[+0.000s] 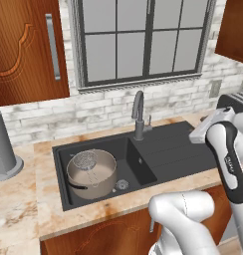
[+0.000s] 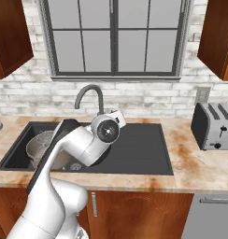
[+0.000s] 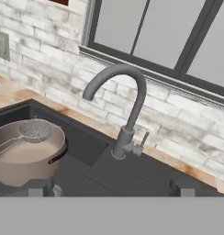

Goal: Pick the pot and strainer and place them in the sink. Then turn on the water.

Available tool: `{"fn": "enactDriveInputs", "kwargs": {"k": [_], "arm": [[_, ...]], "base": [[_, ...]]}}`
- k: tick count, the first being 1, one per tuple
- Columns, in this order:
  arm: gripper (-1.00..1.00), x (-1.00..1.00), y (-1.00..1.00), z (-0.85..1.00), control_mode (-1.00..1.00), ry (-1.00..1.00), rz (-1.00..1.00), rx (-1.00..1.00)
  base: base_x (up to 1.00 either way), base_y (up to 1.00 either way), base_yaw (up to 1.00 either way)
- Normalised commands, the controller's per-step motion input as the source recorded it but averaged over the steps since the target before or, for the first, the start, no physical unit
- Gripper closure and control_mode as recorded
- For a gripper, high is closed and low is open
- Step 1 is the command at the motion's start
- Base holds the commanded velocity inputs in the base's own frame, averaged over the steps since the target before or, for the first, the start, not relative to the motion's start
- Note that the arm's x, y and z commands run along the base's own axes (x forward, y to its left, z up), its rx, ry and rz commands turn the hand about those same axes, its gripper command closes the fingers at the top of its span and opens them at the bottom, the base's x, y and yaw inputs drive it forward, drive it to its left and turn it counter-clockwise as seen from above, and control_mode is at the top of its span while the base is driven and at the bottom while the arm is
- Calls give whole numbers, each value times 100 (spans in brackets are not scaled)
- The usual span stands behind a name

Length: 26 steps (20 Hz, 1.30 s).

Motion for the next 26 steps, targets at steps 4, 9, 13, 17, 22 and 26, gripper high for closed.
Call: {"fn": "enactDriveInputs", "kwargs": {"k": [4,9,13,17,22,26], "arm": [[-100,24,0,-3,-100,-2,0,0],[-100,18,0,0,-100,-3,0,0],[-100,16,0,-1,-100,0,0,0],[-100,15,0,-7,-100,0,1,0],[-100,12,0,-2,-100,0,2,0],[-100,5,0,-9,-100,-2,1,0]], "base": [[0,0,0],[0,0,0],[0,0,0],[0,0,0],[0,0,0],[0,0,0]]}}
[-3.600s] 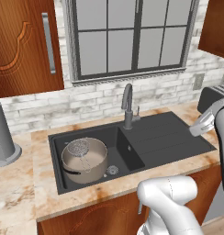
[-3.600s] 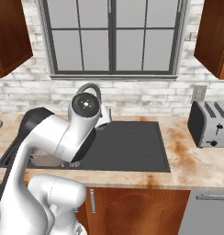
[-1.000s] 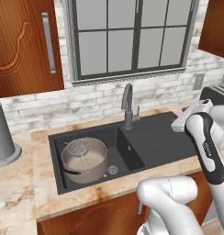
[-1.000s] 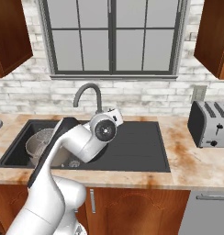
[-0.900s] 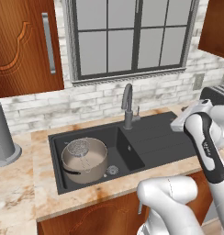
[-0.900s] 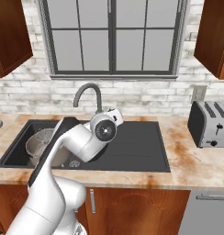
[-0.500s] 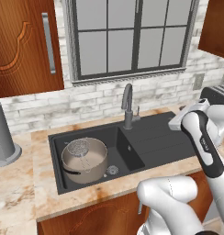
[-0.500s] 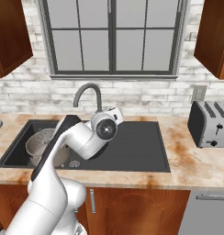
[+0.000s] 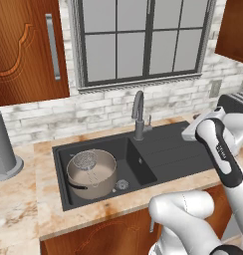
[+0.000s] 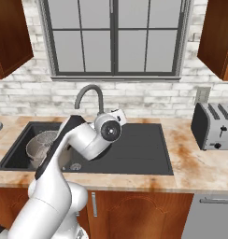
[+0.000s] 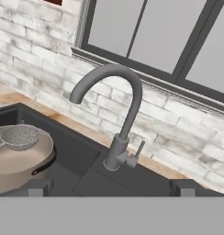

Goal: Pick the pot and strainer and place them in the sink. Then turn on the water.

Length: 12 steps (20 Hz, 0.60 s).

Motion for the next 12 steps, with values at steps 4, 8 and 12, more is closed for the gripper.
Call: {"fn": "enactDriveInputs", "kwargs": {"k": [4,8,12], "arm": [[-100,0,0,-10,-100,-5,0,0],[-100,0,1,-11,-100,-7,0,0],[-100,0,9,-5,-100,-7,0,0]], "base": [[0,0,0],[0,0,0],[0,0,0]]}}
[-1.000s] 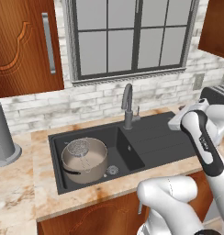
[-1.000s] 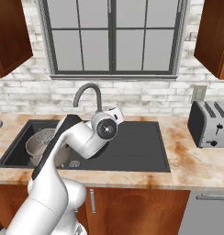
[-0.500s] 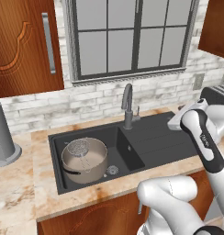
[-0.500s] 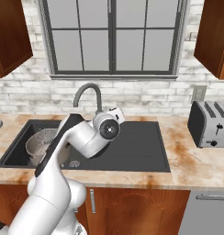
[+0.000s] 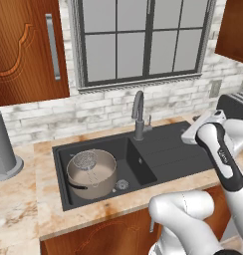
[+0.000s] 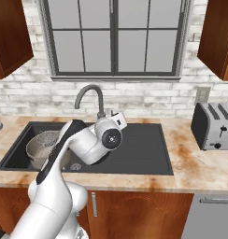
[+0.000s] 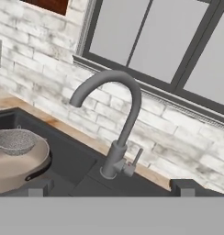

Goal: Pick the pot and strainer and place them in the sink. Then turn on the water.

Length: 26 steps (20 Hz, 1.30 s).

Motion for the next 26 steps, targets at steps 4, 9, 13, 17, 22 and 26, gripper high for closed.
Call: {"fn": "enactDriveInputs", "kwargs": {"k": [4,9,13,17,22,26], "arm": [[-100,0,12,0,-100,-4,0,0],[-100,2,1,0,-100,0,0,-7],[-100,13,0,0,-100,2,1,-1],[-100,22,0,0,-100,3,0,0],[-100,28,0,0,-100,4,0,0],[-100,23,0,-8,-100,4,0,0]], "base": [[0,0,0],[0,0,0],[0,0,0],[0,0,0],[0,0,0],[0,0,0]]}}
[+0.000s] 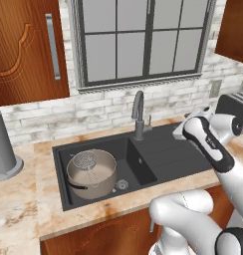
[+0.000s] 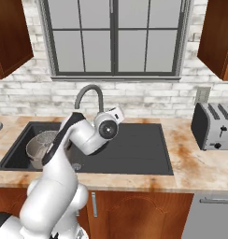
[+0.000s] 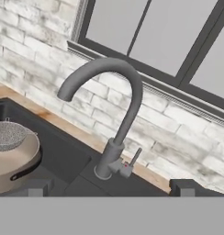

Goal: Pick the pot and strainer and place them in the sink. Then turn on the water.

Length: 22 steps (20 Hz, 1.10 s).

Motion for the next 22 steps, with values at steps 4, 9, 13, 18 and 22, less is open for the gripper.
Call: {"fn": "enactDriveInputs", "kwargs": {"k": [4,9,13,18,22], "arm": [[-100,22,0,-19,-100,2,0,0],[-100,19,0,-13,-100,1,0,0],[-100,16,-2,-7,-100,0,0,0],[-100,19,-4,-11,-100,0,0,4],[-100,18,-2,-6,-100,0,0,10]], "base": [[0,0,0],[0,0,0],[0,0,0],[0,0,0],[0,0,0]]}}
